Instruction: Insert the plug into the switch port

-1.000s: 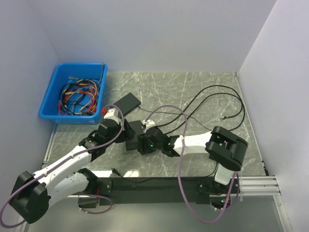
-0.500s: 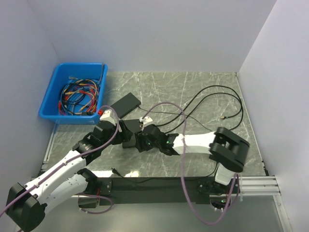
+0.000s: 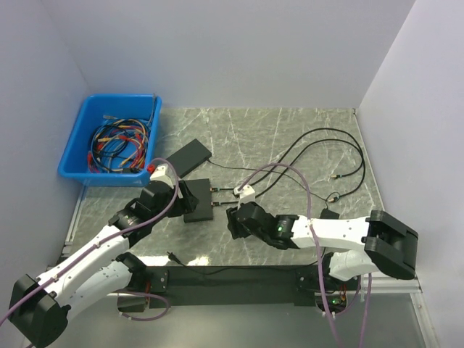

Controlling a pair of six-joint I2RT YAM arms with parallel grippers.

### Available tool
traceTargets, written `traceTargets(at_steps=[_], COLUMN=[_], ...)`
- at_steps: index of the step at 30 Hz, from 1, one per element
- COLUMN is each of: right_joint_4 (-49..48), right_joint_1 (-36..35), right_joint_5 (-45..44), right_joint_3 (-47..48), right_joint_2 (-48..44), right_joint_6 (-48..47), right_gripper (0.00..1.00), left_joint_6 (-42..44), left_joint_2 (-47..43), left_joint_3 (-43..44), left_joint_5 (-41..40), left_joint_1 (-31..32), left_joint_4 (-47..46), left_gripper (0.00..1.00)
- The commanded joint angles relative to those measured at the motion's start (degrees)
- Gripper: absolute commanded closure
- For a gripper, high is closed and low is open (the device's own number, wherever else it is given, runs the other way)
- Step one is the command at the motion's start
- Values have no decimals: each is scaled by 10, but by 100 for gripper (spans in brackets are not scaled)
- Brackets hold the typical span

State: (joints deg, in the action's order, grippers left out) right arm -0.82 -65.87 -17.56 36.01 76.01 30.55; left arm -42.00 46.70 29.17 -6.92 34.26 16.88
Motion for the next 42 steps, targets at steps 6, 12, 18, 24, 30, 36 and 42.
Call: traceTargets(at_steps=[6,12,18,24,30,36,42], right_joint_4=[0,-1,-6,-5,-7,-11,-17], right_joint_1=[-6,-6,-6,-6,-6,-6,-6], right_joint_5=[-42,-43,-42,-41,-41,-40,-34], right_joint_3=[-16,-21,-30,-32,-34,-37,-38], right_joint_2=[-55,-65,-75,-77,-79,-82,-85], right_joint_6=[3,2,5,8,9,9,10], right_gripper=[40,40,40,40,40,40,40], left_joint_6=[11,8,6,3,3,2,2], left_joint_2=[-11,-20,-26,-30,-33,-33,-35], left_joint_3=[27,22,22,20,19,19,19], left_joint_5=[-17,-28,-35,-41,-47,-52,-54], left_joint_1=[9,13,17,22,27,28,30], left_joint_4=[6,7,10,12,13,15,15], left_gripper=[24,24,25,25,25,25,24])
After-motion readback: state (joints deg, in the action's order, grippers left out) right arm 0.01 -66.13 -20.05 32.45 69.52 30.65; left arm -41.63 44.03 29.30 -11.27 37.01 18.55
